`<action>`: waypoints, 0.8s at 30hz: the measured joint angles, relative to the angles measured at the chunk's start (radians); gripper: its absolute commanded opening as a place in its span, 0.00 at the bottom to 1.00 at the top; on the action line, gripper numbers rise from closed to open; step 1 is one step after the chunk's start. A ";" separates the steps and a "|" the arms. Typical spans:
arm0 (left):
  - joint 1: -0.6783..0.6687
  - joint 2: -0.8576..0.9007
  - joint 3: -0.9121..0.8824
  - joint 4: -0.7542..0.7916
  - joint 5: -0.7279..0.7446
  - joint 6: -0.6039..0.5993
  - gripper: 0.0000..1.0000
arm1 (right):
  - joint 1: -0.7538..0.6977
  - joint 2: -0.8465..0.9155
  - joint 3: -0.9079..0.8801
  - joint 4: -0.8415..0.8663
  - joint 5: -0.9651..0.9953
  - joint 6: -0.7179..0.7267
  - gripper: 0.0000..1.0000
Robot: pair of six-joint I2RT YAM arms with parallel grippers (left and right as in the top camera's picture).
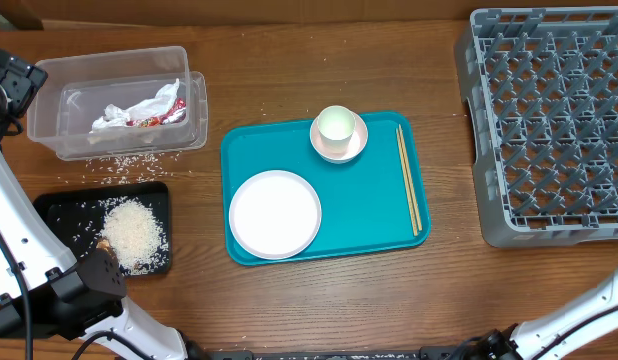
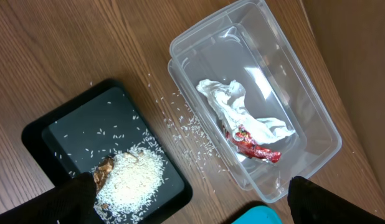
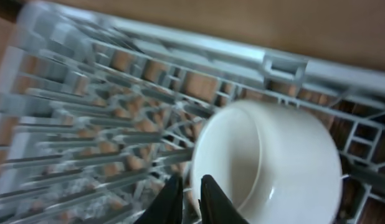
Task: Sort waste into correct bins and load items into the dishwasher
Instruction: 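Carry the blue bowl with the right gripper and place it in the dish rack, then move the right gripper back to the white cup on the pink saucer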
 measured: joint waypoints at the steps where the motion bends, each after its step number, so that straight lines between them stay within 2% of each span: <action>1: 0.000 0.000 0.000 0.000 0.000 0.000 1.00 | 0.009 0.013 -0.002 0.000 0.027 0.000 0.13; 7: 0.000 0.000 0.000 0.000 0.000 0.000 1.00 | 0.044 0.042 -0.016 -0.010 0.196 0.000 0.12; 14: 0.000 0.000 0.000 0.000 0.000 0.000 1.00 | 0.043 0.042 -0.018 -0.115 0.370 0.001 0.11; 20: 0.000 0.000 0.000 0.000 0.000 0.000 1.00 | 0.043 0.013 -0.029 -0.178 0.429 0.055 0.04; 21: 0.000 0.000 0.000 0.000 0.000 0.000 1.00 | 0.043 -0.003 -0.033 -0.183 0.427 0.065 0.06; 22: 0.000 0.000 0.000 0.000 0.000 0.000 1.00 | 0.044 -0.024 -0.034 -0.182 0.412 0.072 0.12; 23: 0.000 0.000 0.000 0.000 0.000 0.000 1.00 | 0.044 -0.059 -0.037 -0.175 0.376 0.082 0.24; 24: 0.000 0.000 0.000 0.000 0.000 0.000 1.00 | 0.045 -0.093 -0.039 -0.169 0.324 0.082 0.51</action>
